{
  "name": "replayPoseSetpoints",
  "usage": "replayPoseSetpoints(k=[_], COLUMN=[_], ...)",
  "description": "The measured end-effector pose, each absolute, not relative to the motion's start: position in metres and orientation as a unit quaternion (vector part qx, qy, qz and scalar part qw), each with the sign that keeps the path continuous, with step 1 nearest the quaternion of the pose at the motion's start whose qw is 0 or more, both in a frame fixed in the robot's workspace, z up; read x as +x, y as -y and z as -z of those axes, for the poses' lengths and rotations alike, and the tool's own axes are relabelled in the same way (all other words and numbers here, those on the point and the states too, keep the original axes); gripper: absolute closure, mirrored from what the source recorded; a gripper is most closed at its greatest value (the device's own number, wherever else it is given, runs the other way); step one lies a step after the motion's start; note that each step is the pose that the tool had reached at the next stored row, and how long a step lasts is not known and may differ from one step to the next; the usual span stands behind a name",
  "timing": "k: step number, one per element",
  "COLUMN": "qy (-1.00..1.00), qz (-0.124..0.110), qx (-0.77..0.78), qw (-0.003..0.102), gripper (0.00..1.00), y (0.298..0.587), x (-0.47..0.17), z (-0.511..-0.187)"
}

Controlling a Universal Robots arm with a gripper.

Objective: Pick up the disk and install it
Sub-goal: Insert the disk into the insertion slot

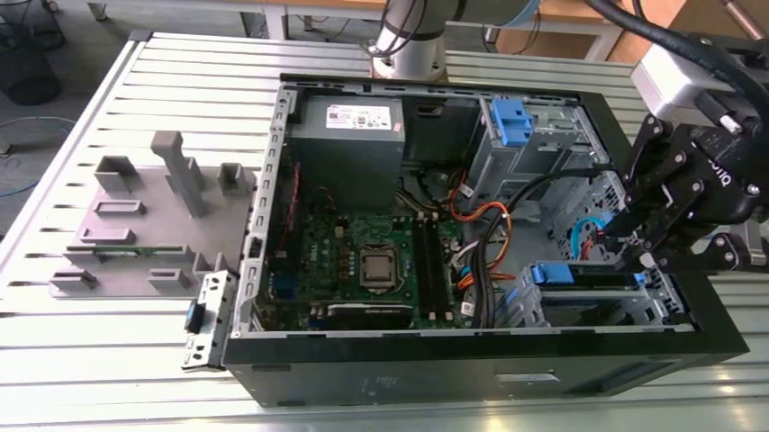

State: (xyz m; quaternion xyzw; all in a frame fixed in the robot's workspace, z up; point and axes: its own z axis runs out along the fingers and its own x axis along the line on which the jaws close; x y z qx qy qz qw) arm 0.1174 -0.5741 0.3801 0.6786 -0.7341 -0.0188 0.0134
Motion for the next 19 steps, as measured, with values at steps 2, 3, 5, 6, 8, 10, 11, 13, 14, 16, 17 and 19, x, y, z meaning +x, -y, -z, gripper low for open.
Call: replayPoseSetpoints(k=[2,3,5,6,8,10,11,13,14,16,17,19], qy=[0.734,0.734,0.734,0.734,0.734,0.734,0.734,0.734,0.734,0.734,0.734,0.734], qz=[0.019,0.019,0.019,0.019,0.019,0.019,0.019,0.019,0.019,0.019,0.019,0.019], qx=[0.679,0.679,0.679,0.679,0.679,0.679,0.679,0.679,0.679,0.679,0.679,0.679], qw=[0.014,0.013,0.013,0.013,0.013,0.013,0.013,0.013,0.013,0.013,0.013,0.013], gripper=[0.58,0.58,0.58,0.58,0.58,0.58,0.58,0.58,0.58,0.58,0.58,0.58], y=[0.574,0.574,0.571,0.569,0.566,0.564,0.564,0.564,0.563,0.563,0.563,0.563], x=[0.117,0.117,0.117,0.118,0.117,0.117,0.117,0.117,0.117,0.117,0.117,0.117], z=[-0.38,-0.38,-0.38,-0.38,-0.379,-0.379,-0.378,-0.376,-0.375,-0.372,-0.37,-0.368])
